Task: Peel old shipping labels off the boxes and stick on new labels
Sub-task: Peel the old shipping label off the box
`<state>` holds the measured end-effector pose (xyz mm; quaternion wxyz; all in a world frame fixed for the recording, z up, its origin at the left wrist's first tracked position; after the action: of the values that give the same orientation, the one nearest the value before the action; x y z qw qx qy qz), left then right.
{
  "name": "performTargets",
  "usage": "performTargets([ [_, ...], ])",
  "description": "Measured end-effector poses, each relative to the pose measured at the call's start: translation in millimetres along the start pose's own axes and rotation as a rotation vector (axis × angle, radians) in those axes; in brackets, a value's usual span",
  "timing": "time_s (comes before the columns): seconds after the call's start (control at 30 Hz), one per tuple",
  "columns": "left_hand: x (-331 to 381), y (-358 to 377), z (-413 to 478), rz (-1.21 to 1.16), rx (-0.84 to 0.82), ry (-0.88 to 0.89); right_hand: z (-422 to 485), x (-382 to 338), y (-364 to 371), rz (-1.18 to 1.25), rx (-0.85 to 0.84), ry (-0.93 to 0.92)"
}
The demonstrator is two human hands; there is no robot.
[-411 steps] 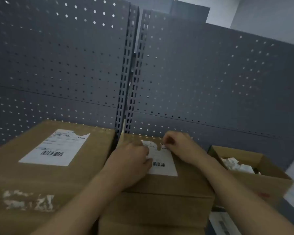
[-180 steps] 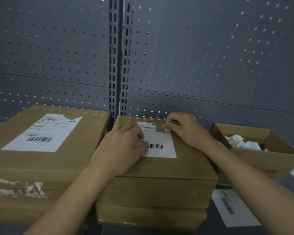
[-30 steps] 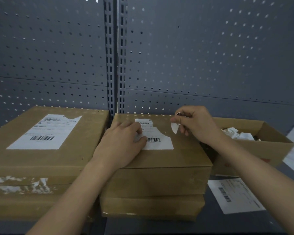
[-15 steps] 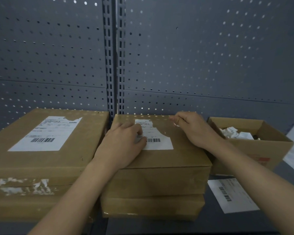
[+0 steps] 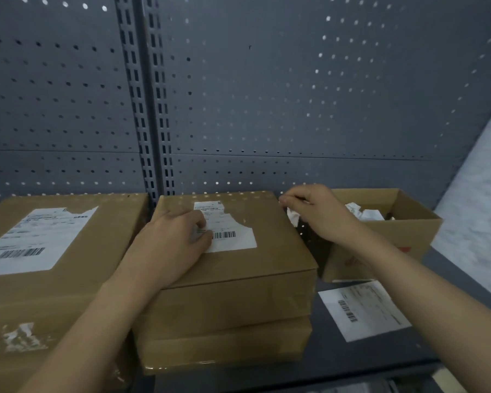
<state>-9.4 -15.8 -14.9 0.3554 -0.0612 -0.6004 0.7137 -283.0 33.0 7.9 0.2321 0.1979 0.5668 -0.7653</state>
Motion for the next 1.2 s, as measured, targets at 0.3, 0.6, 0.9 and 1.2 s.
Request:
performTargets([
  [0.3, 1, -6, -1, -0.019, -0.024, -0.035, -9, -3, -3, 0.273, 0.077, 0.021],
  [0.6, 9, -5, -1, -0.012, -0.037, -0.085, -17, 12, -18, 0.332, 0.242, 0.065],
  [0.9, 22, -2, 0, 0.004, -0.027, -0.19, -27, 63, -55, 0.087, 0.441, 0.146],
  [1.2, 20, 1, -6, -0.036, -0.02, -0.21, -26, 84, -70, -0.174, 0.267, 0.288],
])
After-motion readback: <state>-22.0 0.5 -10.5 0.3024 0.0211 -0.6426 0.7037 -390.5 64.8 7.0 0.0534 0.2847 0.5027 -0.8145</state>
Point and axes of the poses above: each hand's wrist, its own z-axis towards the middle knuckle, its own y-axis out of the palm, x = y × z, the point moved 1 cm from there along z, towards the middle knuckle, and after that the axes turned 6 degrees about -x, right-handed, at the moved point
